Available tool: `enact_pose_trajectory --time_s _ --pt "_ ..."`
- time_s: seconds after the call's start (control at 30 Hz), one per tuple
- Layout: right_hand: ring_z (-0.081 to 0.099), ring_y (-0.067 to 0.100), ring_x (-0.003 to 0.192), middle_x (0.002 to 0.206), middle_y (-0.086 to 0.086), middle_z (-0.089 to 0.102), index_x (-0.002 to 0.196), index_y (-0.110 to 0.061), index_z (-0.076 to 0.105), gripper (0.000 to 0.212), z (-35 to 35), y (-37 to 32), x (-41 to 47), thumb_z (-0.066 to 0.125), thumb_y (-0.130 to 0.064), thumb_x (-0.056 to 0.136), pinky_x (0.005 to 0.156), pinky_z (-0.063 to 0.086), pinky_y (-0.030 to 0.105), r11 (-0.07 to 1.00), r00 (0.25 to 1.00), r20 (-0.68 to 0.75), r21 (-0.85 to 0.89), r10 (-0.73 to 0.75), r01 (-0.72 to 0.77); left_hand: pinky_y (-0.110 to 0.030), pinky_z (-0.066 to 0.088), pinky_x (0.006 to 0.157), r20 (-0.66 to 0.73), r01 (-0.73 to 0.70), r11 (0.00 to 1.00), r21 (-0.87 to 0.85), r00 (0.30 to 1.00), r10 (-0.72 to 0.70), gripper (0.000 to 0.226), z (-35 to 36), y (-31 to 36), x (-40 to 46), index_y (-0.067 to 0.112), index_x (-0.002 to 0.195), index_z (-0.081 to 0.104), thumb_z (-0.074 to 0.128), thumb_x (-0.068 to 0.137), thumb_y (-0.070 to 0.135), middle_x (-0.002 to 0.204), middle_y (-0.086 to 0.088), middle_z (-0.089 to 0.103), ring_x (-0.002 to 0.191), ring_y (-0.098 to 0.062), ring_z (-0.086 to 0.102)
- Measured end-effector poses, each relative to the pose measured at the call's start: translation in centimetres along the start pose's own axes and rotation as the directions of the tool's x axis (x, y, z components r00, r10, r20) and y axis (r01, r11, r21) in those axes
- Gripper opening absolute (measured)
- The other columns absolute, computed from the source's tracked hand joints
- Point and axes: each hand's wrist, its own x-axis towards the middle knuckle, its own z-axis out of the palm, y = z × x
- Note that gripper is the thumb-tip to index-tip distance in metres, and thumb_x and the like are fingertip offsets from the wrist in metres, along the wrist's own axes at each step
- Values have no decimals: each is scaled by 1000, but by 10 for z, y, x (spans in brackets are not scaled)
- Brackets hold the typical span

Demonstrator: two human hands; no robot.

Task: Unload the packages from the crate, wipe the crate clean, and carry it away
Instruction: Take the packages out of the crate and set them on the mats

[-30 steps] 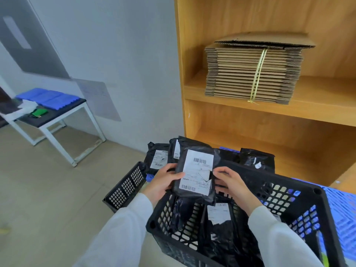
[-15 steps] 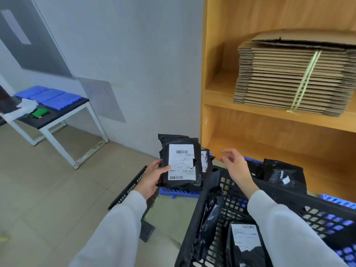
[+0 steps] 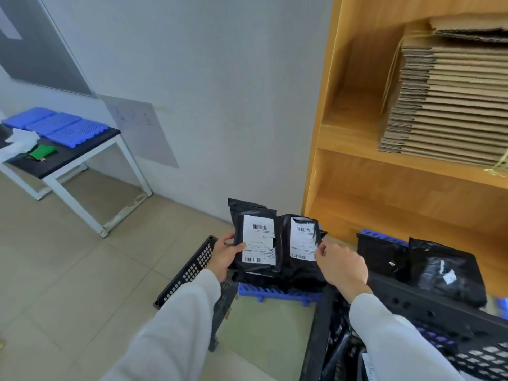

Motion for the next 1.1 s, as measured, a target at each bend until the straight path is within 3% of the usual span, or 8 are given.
enact_pose_trajectory --time_s 0.1,0.2,0.33,0.53,0.7,0.8,0.9,1.1 --pt "54 23 68 80 -5 60 115 -30 54 21 3 -2 3 41 -41 101 57 39 31 999 999 -30 -34 36 -37 -36 59 75 0 6 1000 16 1000 -6 47 6 -11 28 9 135 52 70 92 -1 104 -8 71 91 -21 71" --pt "54 22 66 76 -7 58 122 -33 52 26 6 -1 5 43 -41 100 56 40 31 998 998 -49 -44 40 -43 -49 58 93 -14 67 998 20 998 -67 47 11 -22 48 11 135 52 71 92 1 118 -14 70 105 -31 71" --pt "54 22 63 80 -6 66 132 -33 48 33 8 2 6 40 -42 101 57 43 31 998 997 -76 -51 33 -37 -37 58 79 -33 65 993 99 998 -62 37 18 -37 66 11 120 54 69 91 -5 115 -14 68 102 -31 68" --pt "58 22 60 75 -10 68 133 -34 45 34 14 3 7 37 -44 102 55 45 30 997 994 -106 -72 11 -18 -46 56 96 -74 51 948 313 997 -30 42 19 -71 88 18 119 61 80 83 10 114 -6 72 102 -23 70" --pt "60 17 56 70 -10 67 134 -35 43 35 17 6 7 38 -46 102 52 47 29 997 994 -108 -69 14 -21 -31 51 81 -147 37 908 417 989 27 30 26 -74 81 21 112 63 77 86 18 104 2 71 97 -20 68" --pt "54 16 52 65 -10 63 140 -32 39 40 15 5 8 39 -46 102 47 38 29 997 996 -88 -82 -3 -4 -39 56 88 -179 13 864 503 980 89 38 19 -84 89 27 109 62 81 76 28 103 6 72 100 -21 69" --pt "53 17 52 67 -10 63 142 -32 37 42 13 5 6 38 -46 102 51 41 30 996 998 -61 -83 -30 25 -49 56 89 -208 -34 766 642 954 217 48 8 -96 99 28 114 62 80 69 35 108 4 71 105 -24 65" --pt "51 22 63 91 -12 73 138 -33 43 37 7 4 2 38 -44 103 60 42 33 998 999 -34 -56 -36 34 -36 53 90 -100 -172 865 471 964 246 36 20 -61 39 14 116 63 78 84 7 109 -2 64 103 -23 64"
